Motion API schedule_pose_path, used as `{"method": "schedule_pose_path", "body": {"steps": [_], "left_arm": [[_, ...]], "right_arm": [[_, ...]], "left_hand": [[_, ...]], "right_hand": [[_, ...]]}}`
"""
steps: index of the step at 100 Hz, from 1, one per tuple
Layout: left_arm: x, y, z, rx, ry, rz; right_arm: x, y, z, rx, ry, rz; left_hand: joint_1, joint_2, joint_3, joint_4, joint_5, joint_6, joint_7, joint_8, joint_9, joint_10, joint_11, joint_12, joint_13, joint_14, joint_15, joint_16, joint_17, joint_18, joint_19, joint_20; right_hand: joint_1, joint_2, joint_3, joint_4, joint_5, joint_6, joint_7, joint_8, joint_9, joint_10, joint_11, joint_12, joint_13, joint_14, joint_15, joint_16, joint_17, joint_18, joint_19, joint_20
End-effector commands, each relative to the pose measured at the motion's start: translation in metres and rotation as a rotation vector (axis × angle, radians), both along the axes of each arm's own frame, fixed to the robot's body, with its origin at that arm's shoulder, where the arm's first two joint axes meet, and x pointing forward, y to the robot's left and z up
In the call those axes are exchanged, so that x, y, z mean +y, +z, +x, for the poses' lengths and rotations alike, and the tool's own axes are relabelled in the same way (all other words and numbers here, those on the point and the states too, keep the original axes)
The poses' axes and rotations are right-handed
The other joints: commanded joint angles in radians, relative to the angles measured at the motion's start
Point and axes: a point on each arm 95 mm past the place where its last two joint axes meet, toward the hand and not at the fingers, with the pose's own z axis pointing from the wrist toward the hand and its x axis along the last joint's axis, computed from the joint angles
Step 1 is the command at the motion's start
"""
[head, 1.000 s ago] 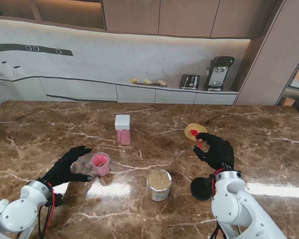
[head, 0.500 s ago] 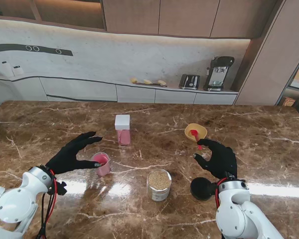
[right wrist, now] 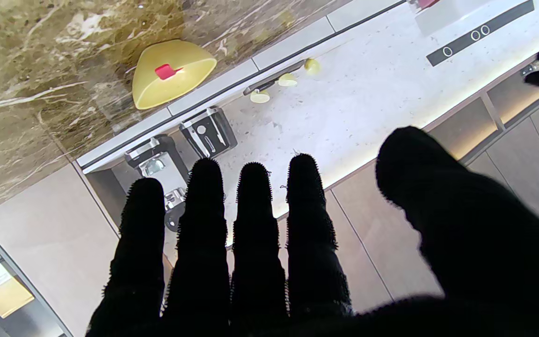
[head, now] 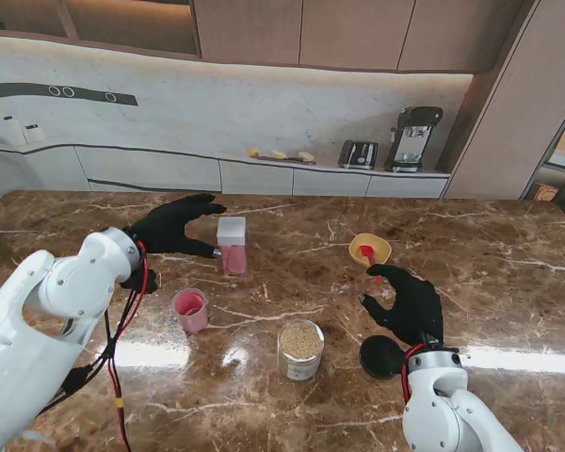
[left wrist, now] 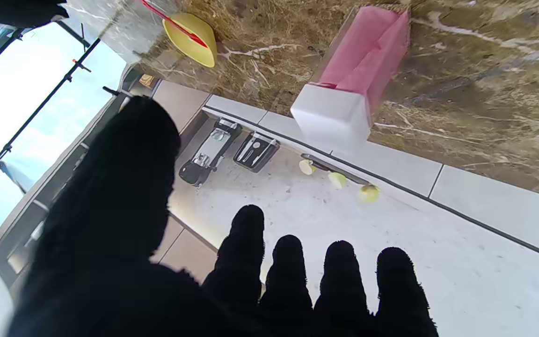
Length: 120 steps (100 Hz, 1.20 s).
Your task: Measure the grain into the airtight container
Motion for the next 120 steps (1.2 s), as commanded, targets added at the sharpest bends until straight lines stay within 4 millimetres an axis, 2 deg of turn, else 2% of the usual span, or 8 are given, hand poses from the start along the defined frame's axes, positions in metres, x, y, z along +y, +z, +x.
{"method": "schedule_pose_path", "body": {"steps": [1,22,37,55,70,78,89,120], "left_arm": [[-0.004,0.014,0.012,-0.011,-0.002,0.022],[-0.021,0.021,0.044,0.059,-0.041,0.183],[-0.033,0.019,0.059,0.127,-0.048,0.249],[-0.045,0.014,0.077,0.174,-0.067,0.327],[-0.053,0.006,0.090,0.208,-0.084,0.378],[-0.056,-0.001,0.096,0.222,-0.081,0.385],[-0.060,-0.009,0.105,0.244,-0.073,0.388],[-0.073,-0.027,0.121,0.275,-0.103,0.436]], "right_arm": [[0.005,-0.004,-0.002,0.017,0.012,0.015],[0.007,-0.009,-0.001,0.020,0.020,0.031],[0.007,-0.011,-0.001,0.018,0.022,0.039],[0.006,-0.012,-0.002,0.012,0.021,0.048],[0.003,-0.011,-0.003,0.006,0.017,0.051],[0.002,-0.011,-0.004,0.004,0.016,0.051],[0.000,-0.011,-0.005,0.005,0.015,0.049],[-0.002,-0.011,-0.007,0.010,0.010,0.053]], "left_hand": [[-0.020,-0.036,0.043,-0.033,-0.041,-0.023,0.019,0.018,0.004,-0.009,-0.013,-0.009,-0.013,0.033,0.018,0.006,-0.019,0.023,0.049,-0.012],[-0.063,-0.100,0.192,-0.053,-0.170,0.017,0.021,0.058,-0.042,-0.004,-0.118,-0.001,-0.061,0.042,0.010,-0.001,-0.014,0.010,0.103,-0.014],[-0.072,-0.119,0.213,-0.064,-0.242,0.007,0.001,0.062,-0.068,-0.013,-0.168,0.012,-0.086,0.046,-0.033,-0.019,-0.015,0.024,0.111,-0.024],[-0.083,-0.122,0.188,-0.070,-0.237,-0.042,0.004,0.089,-0.067,-0.016,-0.176,-0.003,-0.086,0.059,-0.045,-0.038,-0.028,0.099,0.166,0.001],[-0.086,-0.122,0.169,-0.071,-0.225,-0.121,0.025,0.107,-0.066,-0.020,-0.176,-0.007,-0.087,0.079,-0.047,-0.044,-0.020,0.173,0.178,0.006],[-0.078,-0.122,0.163,-0.069,-0.220,-0.192,0.039,0.119,-0.068,-0.020,-0.179,-0.013,-0.091,0.098,-0.050,-0.049,-0.015,0.212,0.188,0.014],[-0.070,-0.124,0.161,-0.069,-0.204,-0.244,0.062,0.132,-0.068,-0.019,-0.180,-0.020,-0.090,0.106,-0.051,-0.055,-0.004,0.230,0.199,0.020],[-0.064,-0.119,0.191,-0.069,-0.177,-0.274,0.141,0.164,-0.064,-0.043,-0.173,-0.009,-0.086,0.109,-0.011,0.014,0.028,0.258,0.330,0.065]], "right_hand": [[-0.048,0.015,-0.017,0.063,-0.028,-0.002,-0.015,-0.004,-0.014,-0.001,-0.019,-0.026,-0.034,0.006,-0.019,-0.018,-0.018,-0.005,-0.026,-0.013],[-0.047,0.014,-0.017,0.064,-0.028,0.000,-0.016,-0.004,-0.014,0.000,-0.018,-0.024,-0.038,0.005,-0.021,-0.019,-0.020,-0.004,-0.029,-0.012],[-0.046,0.014,-0.018,0.064,-0.026,0.000,-0.016,-0.004,-0.012,0.000,-0.017,-0.023,-0.038,0.006,-0.021,-0.018,-0.020,-0.003,-0.031,-0.010],[-0.047,0.014,-0.020,0.063,-0.025,-0.001,-0.015,-0.004,-0.008,0.000,-0.015,-0.021,-0.038,0.006,-0.019,-0.017,-0.022,-0.001,-0.033,-0.007],[-0.046,0.014,-0.022,0.062,-0.024,0.000,-0.015,-0.004,-0.007,-0.001,-0.015,-0.019,-0.038,0.007,-0.018,-0.016,-0.022,0.000,-0.033,-0.005],[-0.047,0.013,-0.023,0.062,-0.023,0.000,-0.015,-0.003,-0.007,0.001,-0.014,-0.018,-0.037,0.007,-0.017,-0.015,-0.021,0.001,-0.033,-0.003],[-0.046,0.013,-0.024,0.062,-0.023,0.000,-0.015,-0.004,-0.006,0.000,-0.015,-0.018,-0.039,0.007,-0.018,-0.015,-0.022,0.001,-0.034,-0.002],[-0.046,0.014,-0.025,0.061,-0.025,0.000,-0.016,-0.004,-0.003,0.001,-0.012,-0.015,-0.035,0.008,-0.014,-0.012,-0.020,0.003,-0.034,0.001]]}}
